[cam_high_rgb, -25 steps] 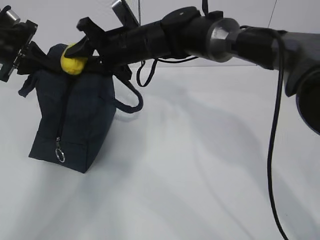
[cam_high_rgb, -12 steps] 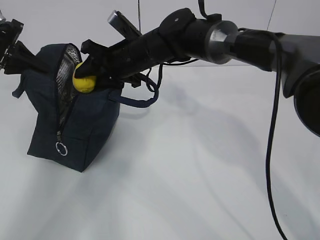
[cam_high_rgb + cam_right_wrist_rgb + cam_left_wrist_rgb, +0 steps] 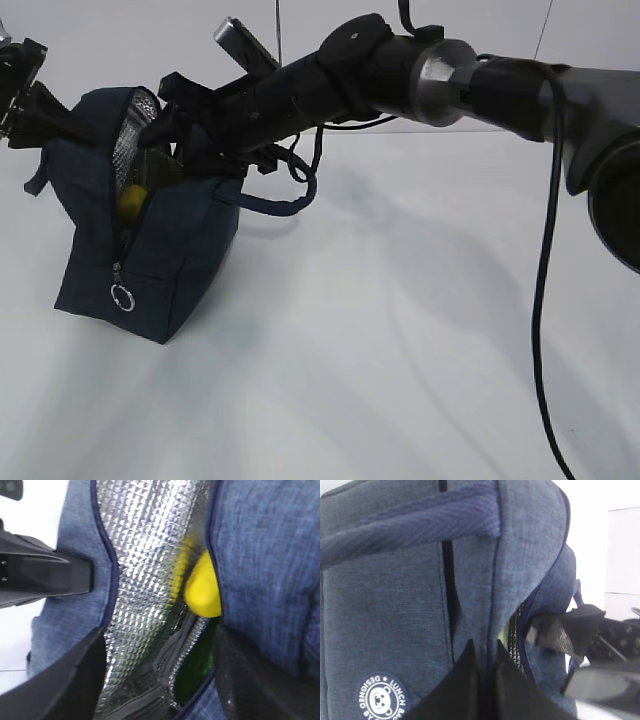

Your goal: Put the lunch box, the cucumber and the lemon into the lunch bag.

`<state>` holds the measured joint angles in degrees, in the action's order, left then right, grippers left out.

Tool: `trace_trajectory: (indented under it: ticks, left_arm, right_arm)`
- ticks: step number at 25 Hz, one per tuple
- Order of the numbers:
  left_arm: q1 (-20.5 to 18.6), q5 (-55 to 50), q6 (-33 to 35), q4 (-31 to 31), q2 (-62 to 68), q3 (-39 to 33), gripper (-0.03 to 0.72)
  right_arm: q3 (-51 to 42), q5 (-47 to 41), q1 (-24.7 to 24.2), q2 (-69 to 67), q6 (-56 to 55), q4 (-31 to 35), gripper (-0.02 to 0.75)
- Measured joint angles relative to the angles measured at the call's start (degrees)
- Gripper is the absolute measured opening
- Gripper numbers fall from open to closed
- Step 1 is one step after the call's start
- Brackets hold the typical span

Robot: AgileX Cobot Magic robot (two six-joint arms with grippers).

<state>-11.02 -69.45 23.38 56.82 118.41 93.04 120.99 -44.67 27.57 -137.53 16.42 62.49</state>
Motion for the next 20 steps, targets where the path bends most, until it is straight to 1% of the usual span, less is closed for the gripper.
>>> trace_trajectory:
  ticks: [2, 5, 7, 10, 12, 13, 16, 18, 20]
  left_arm:
    - [0.0, 0.0, 0.0, 0.0, 0.0, 0.0, -0.015]
    - [0.0, 0.0, 0.15, 0.0, 0.0, 0.0, -0.015]
    - [0.0, 0.0, 0.15, 0.0, 0.0, 0.0, -0.015]
    - [0.0, 0.0, 0.28, 0.0, 0.0, 0.0, -0.015]
    - [0.0, 0.0, 0.28, -0.11, 0.0, 0.0, -0.015]
    - [0.0, 0.0, 0.28, -0.22, 0.0, 0.0, -0.015]
    - [0.0, 0.0, 0.32, -0.6, 0.0, 0.0, -0.015]
    - [0.0, 0.0, 0.32, -0.69, 0.0, 0.0, -0.015]
    - [0.0, 0.0, 0.41, -0.82, 0.0, 0.0, -0.015]
  right_arm:
    - [0.14, -1.04, 0.0, 0.0, 0.64, 1.19, 0.507]
    - [0.28, -4.6, -0.24, 0.0, 7.17, 2.51, 0.507]
    - [0.55, -7.68, -0.46, 0.0, 9.44, 3.18, 0.507]
    - [2.27, -12.43, -0.75, -0.03, 10.46, 2.8, 0.507]
    - [4.51, -15.11, -0.8, -0.03, 10.17, 0.69, 0.507]
    - [6.08, -16.21, -0.8, -0.03, 9.55, -0.88, 0.507]
    - [11.44, -19.97, -0.8, 0.38, 4.25, -10.07, 0.507]
    - [15.84, -23.82, -0.8, 0.97, -1.68, -18.72, 0.507]
    - [19.98, -25.38, -0.8, 1.33, -7.04, -26.12, 0.507]
